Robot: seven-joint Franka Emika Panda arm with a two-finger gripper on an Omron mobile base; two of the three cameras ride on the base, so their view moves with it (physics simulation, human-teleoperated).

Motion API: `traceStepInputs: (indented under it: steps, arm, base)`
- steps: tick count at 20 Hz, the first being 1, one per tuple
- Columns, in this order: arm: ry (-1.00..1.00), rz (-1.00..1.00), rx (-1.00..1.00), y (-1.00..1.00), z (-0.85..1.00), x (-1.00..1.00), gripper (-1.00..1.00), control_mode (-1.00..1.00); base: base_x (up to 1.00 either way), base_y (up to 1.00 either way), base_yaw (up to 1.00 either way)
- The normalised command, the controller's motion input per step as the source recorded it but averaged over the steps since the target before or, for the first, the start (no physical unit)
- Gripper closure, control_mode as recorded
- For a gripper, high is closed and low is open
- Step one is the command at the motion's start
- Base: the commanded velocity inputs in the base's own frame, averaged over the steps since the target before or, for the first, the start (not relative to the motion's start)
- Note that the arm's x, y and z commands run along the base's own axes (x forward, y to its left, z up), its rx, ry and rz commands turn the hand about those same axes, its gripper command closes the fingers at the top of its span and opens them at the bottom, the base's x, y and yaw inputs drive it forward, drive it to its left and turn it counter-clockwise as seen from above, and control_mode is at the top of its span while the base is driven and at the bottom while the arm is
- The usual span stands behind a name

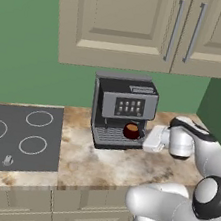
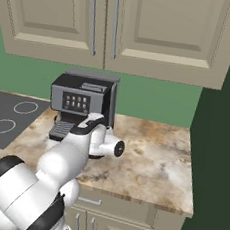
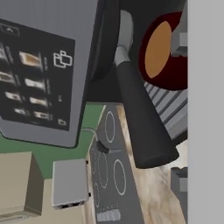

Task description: Pick up the brewed coffee from the coffee machine and place it next to the breakfast plate on the dining counter.

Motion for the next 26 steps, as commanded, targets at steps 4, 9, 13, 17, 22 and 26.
traceStepInputs:
  steps: [4,9,13,17,22,26]
  arm:
    - [0.0,0.0,0.0,0.0,-0.1,0.22,-1.0,-1.0]
    - [0.0,0.0,0.0,0.0,-0.12,0.19,-1.0,-1.0]
    - [0.0,0.0,0.0,0.0,-0.13,0.19,-1.0,-1.0]
    - [0.0,0.0,0.0,0.0,-0.14,0.16,-1.0,-1.0]
    - [0.0,0.0,0.0,0.0,-0.19,0.15,-1.0,-1.0]
    - [0.0,0.0,0.0,-0.01,-0.11,0.2,-1.0,-1.0]
  base:
    - [0.0,0.0,0.0]
    - [0.0,0.0,0.0]
    - [0.0,0.0,0.0]
    - [0.0,0.0,0.0]
    - [0.0,0.0,0.0]
    - [0.0,0.0,0.0]
